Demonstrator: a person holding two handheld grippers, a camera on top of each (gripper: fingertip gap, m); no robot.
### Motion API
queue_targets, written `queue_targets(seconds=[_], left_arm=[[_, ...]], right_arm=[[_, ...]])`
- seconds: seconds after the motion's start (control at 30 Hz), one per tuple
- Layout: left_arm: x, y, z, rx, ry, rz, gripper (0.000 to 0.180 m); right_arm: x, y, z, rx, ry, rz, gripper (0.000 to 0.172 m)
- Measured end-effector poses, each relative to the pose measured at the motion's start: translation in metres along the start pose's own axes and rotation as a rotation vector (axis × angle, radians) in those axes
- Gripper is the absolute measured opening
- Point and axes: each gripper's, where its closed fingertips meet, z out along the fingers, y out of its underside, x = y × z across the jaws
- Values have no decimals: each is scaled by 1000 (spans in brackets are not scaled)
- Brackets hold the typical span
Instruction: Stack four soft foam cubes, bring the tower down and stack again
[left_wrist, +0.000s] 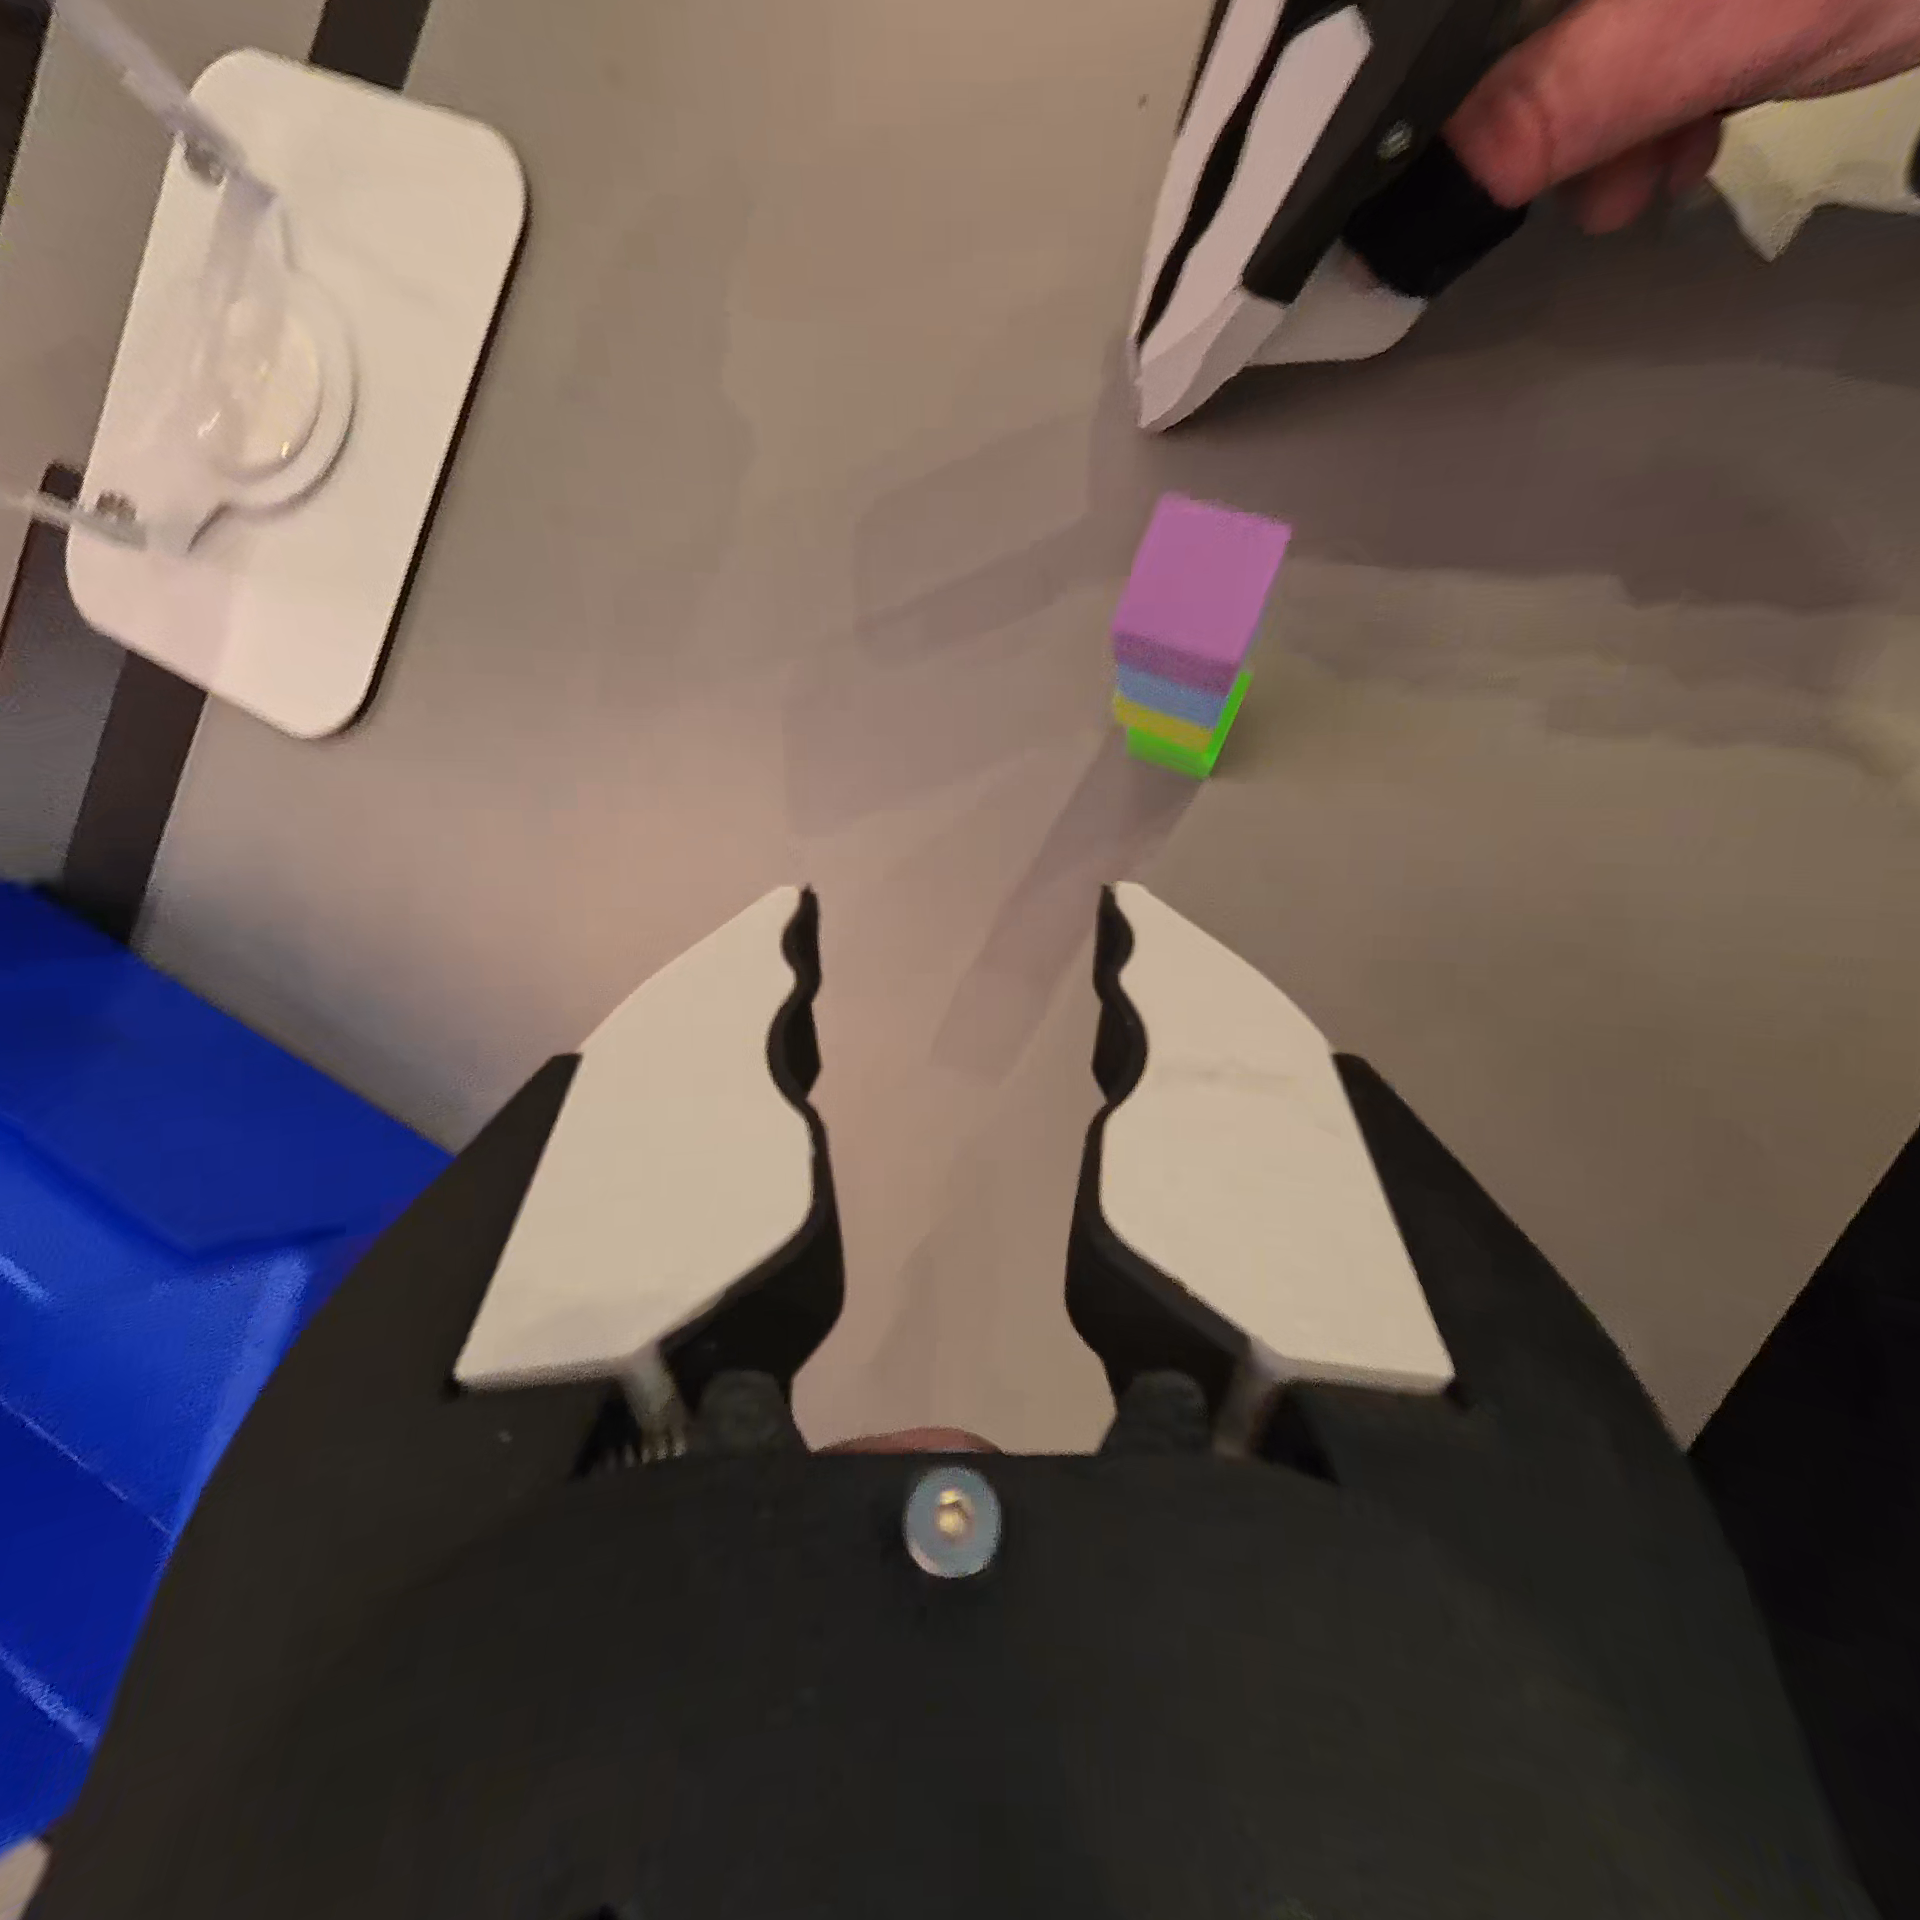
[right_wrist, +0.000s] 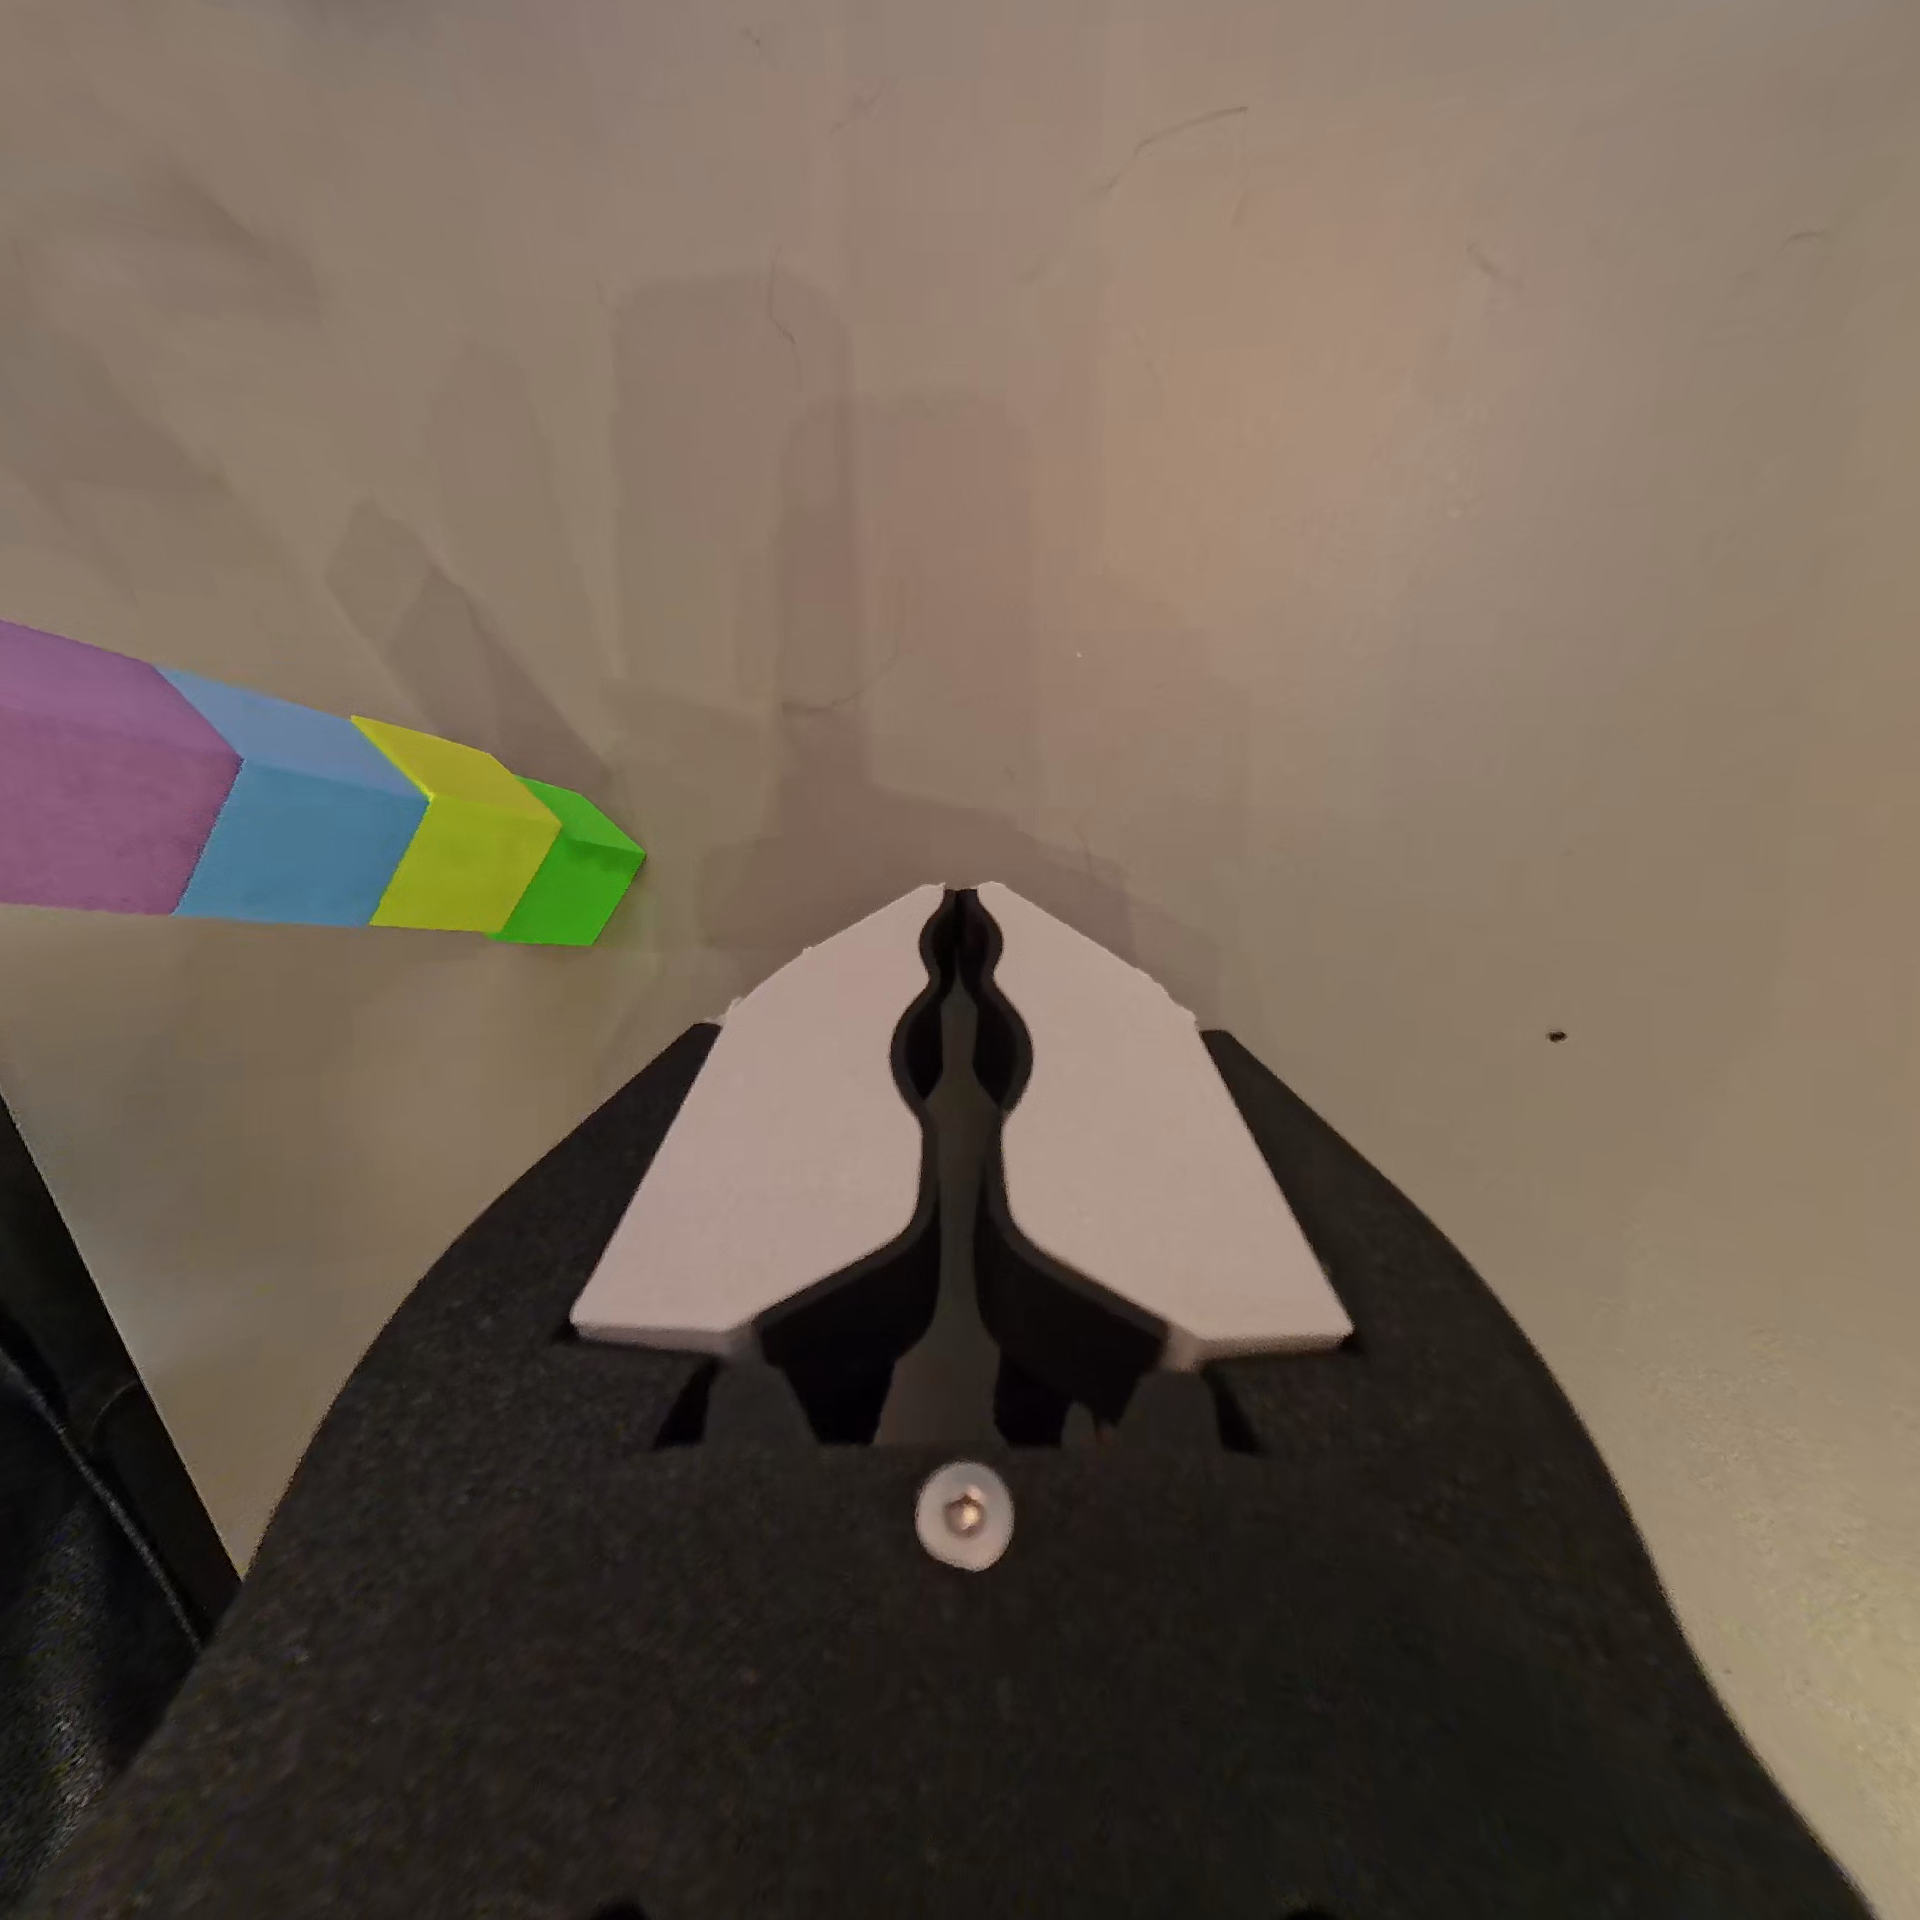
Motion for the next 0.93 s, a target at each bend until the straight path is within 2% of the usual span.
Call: queue_targets(seconds=[0.03, 0.27, 0.4, 0.53, 0.63, 0.73, 0.93], left_arm=[[-4, 8, -2, 9, -11, -36, 43], [-6, 60, 1, 91, -24, -280, 4], [-21, 97, 5, 49, -103, -339, 0], [-22, 127, 10, 34, -73, -457, 0], [-33, 149, 11, 8, -115, -490, 0], [-40, 159, 7, 53, -98, -569, 0], [-53, 174, 8, 51, -110, -598, 0]], right_arm=[[0, 0, 0, -1, 3, -1, 0], [-1, 3, -2, -16, 32, -3, 0], [-2, 6, -3, -29, 62, -5, 0], [-2, 8, -7, -34, 103, 1, 0], [-2, 8, -11, -32, 125, 27, 0], [-1, 10, -17, -31, 131, 75, 0], [7, 19, -28, -35, 183, 112, 0]])
